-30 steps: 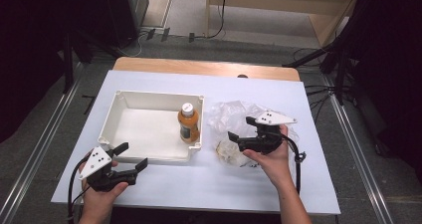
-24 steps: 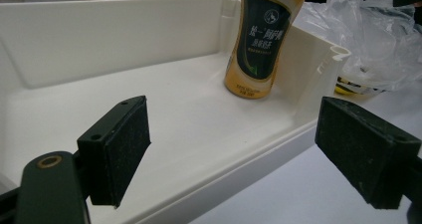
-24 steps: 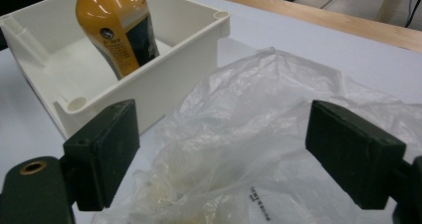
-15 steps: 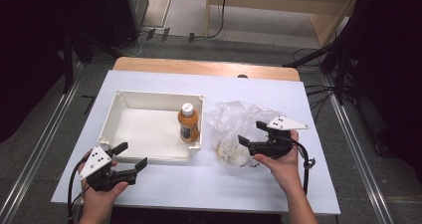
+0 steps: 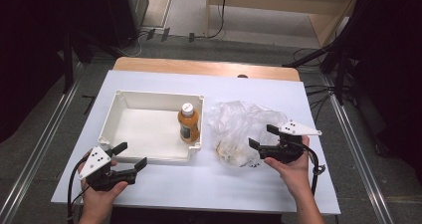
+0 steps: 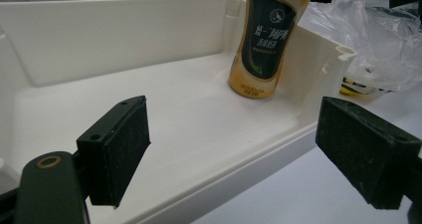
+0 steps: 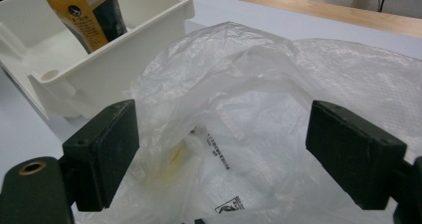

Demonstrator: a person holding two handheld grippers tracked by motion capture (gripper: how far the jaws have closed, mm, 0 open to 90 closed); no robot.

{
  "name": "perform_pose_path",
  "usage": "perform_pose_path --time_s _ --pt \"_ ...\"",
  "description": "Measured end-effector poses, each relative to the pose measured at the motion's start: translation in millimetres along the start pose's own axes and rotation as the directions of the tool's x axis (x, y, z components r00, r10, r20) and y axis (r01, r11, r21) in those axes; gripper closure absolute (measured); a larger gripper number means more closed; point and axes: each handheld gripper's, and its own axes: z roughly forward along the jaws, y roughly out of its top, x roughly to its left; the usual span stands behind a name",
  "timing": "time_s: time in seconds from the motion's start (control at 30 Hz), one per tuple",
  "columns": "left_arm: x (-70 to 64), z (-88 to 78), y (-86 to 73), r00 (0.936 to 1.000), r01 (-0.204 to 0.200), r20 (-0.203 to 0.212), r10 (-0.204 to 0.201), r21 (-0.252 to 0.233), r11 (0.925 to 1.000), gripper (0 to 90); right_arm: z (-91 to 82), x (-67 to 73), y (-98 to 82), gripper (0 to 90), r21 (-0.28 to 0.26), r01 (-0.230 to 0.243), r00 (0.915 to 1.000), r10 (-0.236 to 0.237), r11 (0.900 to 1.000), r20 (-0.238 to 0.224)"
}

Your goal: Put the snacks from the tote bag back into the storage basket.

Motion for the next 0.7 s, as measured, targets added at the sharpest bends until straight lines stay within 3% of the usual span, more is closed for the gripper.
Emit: perform_pose_path --time_s 0.7 --pt "1.6 0.1 -0.3 0.9999 0.007 -0.011 -0.007 -0.001 1.0 14.0 -31.2 -19.9 -20.0 14.2 -0.006 -0.033 0.9978 0.033 0.999 0.057"
